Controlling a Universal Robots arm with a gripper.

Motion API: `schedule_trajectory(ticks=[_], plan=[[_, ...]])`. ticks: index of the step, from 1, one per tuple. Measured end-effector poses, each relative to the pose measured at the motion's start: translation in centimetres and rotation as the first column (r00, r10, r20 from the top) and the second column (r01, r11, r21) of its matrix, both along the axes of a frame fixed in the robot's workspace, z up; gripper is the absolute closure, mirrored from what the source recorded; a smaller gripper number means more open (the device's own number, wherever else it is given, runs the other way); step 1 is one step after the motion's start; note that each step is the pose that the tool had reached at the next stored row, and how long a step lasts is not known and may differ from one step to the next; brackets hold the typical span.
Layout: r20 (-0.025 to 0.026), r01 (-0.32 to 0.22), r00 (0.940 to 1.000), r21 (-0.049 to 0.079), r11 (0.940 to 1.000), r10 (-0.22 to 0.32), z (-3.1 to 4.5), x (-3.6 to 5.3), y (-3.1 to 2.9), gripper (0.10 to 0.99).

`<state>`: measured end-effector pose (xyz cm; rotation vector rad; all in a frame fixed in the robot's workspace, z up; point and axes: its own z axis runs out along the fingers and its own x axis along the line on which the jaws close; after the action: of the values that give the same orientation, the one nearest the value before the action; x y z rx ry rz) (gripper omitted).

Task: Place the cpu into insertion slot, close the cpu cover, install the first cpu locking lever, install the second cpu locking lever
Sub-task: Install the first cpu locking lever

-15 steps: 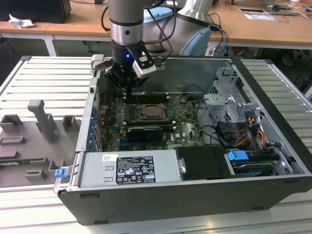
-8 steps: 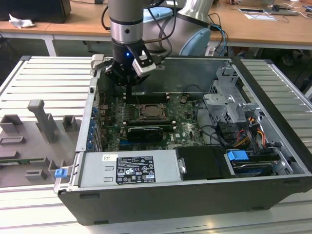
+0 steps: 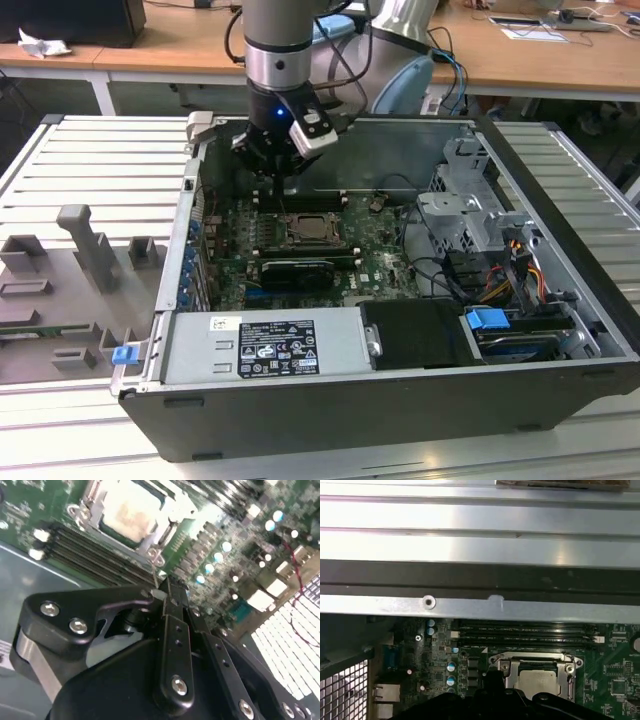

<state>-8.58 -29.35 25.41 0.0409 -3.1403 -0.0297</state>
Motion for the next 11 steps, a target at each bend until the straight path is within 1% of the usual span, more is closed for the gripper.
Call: schedule_trajectory(ticks=[1,2,4,6,9,11], plan=[[0.0024,0.000,1.0000,0.000,1.0000,0.000,-0.01,-1.35,-0.02,0.980],[0.0025,0.000,1.0000,0.000,1.0000,0.000,-0.02,-1.43,0.02,0.980],[0.0025,0.000,1.0000,-0.002,1.0000,0.000,-0.02,-1.44,0.42,0.980],[0.0027,0.000,1.0000,-0.004,1.0000,0.000,0.11,-1.44,0.68,0.980],[0.0041,0.000,1.0000,-0.005,1.0000,0.000,0.28,-1.44,0.88,0.980],[0.0042,0.000,1.0000,-0.006,1.0000,0.000,0.27,-1.16,0.89,0.980]])
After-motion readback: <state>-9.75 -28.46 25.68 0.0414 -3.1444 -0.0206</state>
